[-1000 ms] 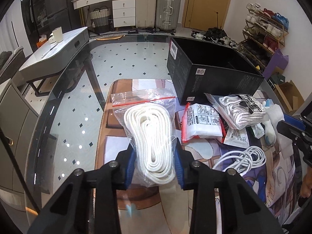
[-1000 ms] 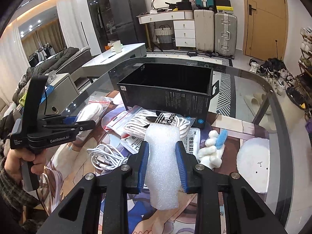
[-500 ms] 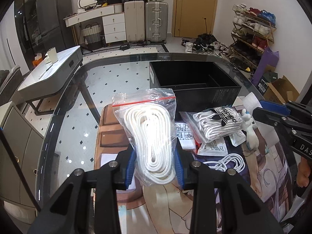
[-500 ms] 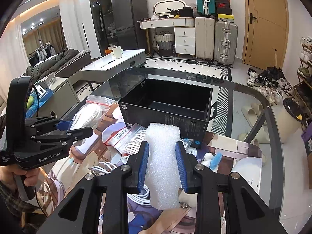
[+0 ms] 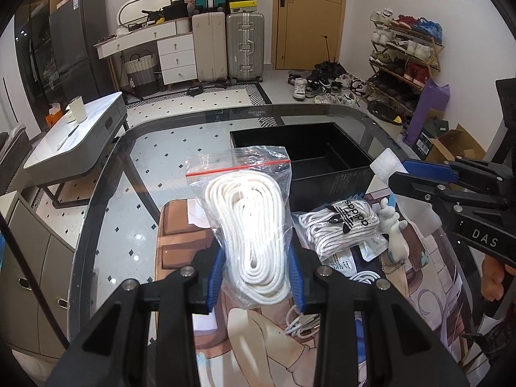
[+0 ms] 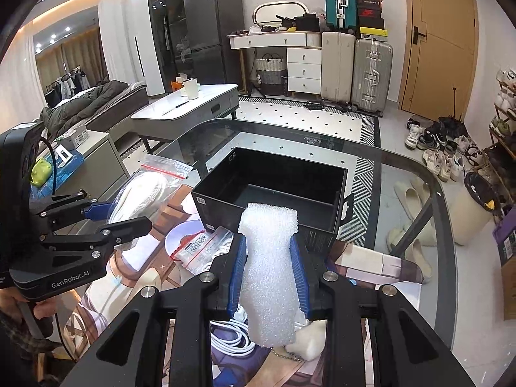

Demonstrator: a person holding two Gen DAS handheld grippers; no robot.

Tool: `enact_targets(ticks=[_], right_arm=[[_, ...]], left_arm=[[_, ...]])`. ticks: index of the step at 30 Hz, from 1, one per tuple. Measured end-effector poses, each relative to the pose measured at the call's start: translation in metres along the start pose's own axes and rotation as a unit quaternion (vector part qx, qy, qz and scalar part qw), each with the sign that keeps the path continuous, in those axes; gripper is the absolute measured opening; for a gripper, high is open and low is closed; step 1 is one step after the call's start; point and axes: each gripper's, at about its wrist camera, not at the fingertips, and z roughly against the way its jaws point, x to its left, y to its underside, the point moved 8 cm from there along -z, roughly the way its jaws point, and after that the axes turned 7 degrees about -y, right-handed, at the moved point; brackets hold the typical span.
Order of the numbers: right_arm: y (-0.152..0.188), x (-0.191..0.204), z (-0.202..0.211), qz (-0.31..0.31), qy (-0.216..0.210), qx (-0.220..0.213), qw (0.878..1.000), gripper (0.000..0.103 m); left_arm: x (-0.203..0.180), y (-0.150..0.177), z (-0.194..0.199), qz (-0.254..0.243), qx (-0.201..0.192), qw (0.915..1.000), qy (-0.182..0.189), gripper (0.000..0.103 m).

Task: Organize soft objects
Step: 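Carry the foam block with the right gripper while the left carries the rope bag toward the black box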

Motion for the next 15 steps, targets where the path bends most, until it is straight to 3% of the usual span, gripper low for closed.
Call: enact_targets(ticks=[15], right_arm=[[-0.029, -0.013, -0.002, -0.015, 0.005, -0.002, 1.0, 0.029]], left_arm=[[-0.008, -0.042, -0.004, -0.007, -0.014, 0.9999, -0.003, 0.033]])
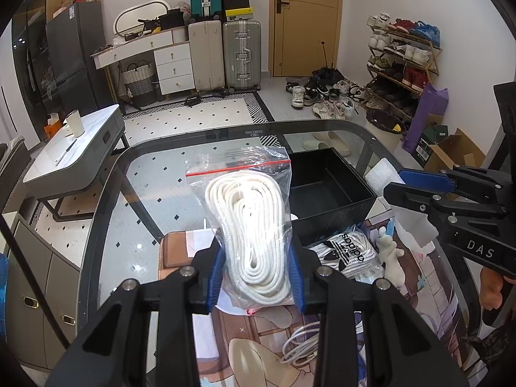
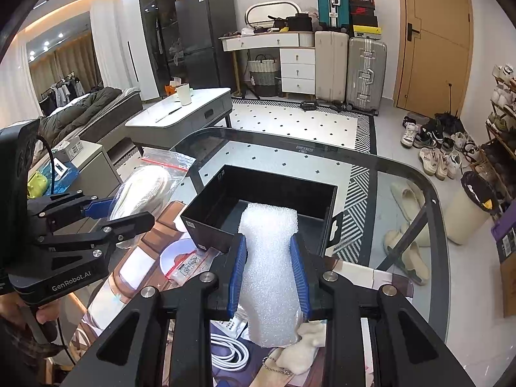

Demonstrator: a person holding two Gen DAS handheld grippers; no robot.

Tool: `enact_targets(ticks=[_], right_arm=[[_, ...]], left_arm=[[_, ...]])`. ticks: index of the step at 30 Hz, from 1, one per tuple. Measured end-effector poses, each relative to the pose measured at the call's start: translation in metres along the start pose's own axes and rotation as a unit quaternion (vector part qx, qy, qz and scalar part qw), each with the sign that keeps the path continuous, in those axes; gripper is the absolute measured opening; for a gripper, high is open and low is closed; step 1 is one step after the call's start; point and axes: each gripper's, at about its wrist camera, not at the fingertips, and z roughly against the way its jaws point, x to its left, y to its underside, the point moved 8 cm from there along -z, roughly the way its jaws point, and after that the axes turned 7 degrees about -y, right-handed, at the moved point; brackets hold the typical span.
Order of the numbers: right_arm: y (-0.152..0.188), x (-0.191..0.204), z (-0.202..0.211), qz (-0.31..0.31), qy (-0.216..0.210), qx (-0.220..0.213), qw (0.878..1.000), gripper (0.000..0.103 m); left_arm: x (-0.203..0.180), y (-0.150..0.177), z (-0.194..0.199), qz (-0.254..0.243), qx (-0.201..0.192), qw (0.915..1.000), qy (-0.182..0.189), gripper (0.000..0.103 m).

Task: Organize soft objects
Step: 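Carry the foam block with the right gripper while the left carries the rope bag toward the black box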

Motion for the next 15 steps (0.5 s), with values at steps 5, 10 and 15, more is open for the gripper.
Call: enact_targets(ticks=[5, 10, 15], right_arm=[[-0.014, -0.002, -0.002, 0.001, -0.001, -0.001, 1.0, 0.029], [-0.026, -0.005, -0.005, 0.002, -0.001, 0.0, 1.0, 0.029], [-0.037, -0.008, -0.007, 0.003, 0.0, 0.001, 1.0, 0.028]], left_arm=[[-0.001, -0.012, -0.004, 0.001, -0.003, 1.0, -0.002, 0.033], [0.0, -0.021, -0.01, 0.005, -0.002, 1.0, 0.001, 0.033], [0.001, -0.024, -0.011, 0.008, -0.002, 1.0, 0.002, 0.033]])
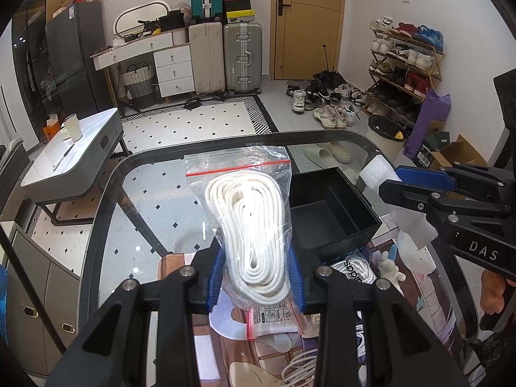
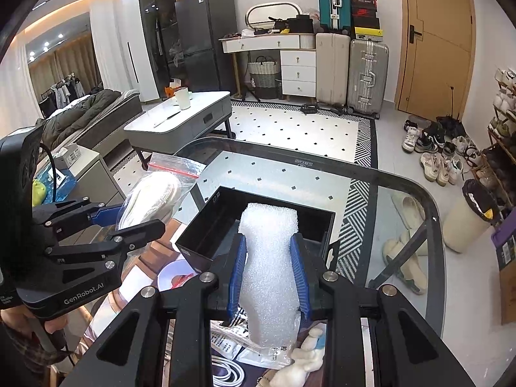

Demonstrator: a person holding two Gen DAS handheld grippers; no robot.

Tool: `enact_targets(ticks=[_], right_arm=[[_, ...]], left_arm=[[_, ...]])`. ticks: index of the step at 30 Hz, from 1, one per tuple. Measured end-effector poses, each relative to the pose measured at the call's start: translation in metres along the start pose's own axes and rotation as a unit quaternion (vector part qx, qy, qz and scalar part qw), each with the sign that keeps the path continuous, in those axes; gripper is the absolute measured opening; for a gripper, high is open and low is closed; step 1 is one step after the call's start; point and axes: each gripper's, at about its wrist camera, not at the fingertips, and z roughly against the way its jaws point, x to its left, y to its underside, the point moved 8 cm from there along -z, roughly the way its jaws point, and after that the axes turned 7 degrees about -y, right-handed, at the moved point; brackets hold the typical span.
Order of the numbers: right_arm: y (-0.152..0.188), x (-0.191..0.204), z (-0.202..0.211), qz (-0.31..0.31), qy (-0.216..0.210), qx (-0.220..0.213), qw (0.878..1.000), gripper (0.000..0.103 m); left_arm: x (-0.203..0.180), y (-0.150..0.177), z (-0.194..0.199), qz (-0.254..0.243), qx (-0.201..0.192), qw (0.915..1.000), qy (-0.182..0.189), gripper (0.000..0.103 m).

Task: Organize soft objects
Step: 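Carry the foam block with the right gripper while the left carries the rope bag toward the black box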

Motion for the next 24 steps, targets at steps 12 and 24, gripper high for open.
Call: enact_targets(ticks=[12, 24], right_arm=[[-0.042, -0.002, 0.006, -0.001, -0.005, -0.012, 1.0, 0.029], [-0.058, -0.01, -0.013, -0.013, -0.013, 0.007, 1.0, 0.028]], left_arm=[[0.008, -0.039, -0.006, 0.008, -0.003, 1.0, -0.002, 0.033], [0.003, -0.044, -0.025, 0.004, 0.016, 0.9998, 0.013, 0.033]])
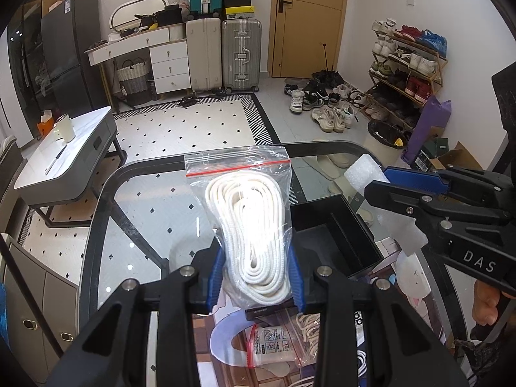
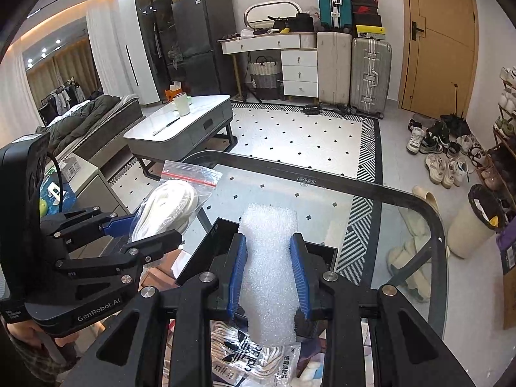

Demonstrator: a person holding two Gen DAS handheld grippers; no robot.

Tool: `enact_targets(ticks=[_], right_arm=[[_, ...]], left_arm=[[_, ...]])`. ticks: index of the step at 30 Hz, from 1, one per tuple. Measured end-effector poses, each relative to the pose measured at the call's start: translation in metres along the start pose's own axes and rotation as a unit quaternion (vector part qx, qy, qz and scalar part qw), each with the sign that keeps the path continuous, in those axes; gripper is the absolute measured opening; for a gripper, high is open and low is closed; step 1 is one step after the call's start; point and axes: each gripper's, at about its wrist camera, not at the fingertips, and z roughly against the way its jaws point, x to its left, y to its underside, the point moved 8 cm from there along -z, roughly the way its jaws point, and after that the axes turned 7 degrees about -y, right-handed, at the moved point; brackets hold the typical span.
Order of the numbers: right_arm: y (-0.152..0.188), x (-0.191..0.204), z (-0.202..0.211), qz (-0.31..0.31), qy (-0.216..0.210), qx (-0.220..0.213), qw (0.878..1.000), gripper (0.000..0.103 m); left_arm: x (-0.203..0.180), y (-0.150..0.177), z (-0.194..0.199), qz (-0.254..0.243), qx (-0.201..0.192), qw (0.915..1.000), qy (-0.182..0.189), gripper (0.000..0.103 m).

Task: Organize soft objects
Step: 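Carry the foam block with the right gripper while the left carries the rope bag toward the black box, then lower the foam into the black box and open the right gripper while the left releases the rope bag inside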

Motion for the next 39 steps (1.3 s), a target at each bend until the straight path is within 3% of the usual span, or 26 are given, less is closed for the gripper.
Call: enact_targets(ticks=[14, 39], right_arm=[[0.004, -0.024, -0.02, -0.018, -0.003, 0.008, 1.0, 0.028], [0.018, -0.031, -0.054, -0.024, -0.006, 0.034, 0.999, 0.028]], left_arm=[[-0.012, 0.001, -0.024, -0.011, 0.02, 0.9997, 0.002, 0.033], [-0.027, 0.008, -0.054, -0.024, 0.052, 0.9983, 0.01, 0.033]])
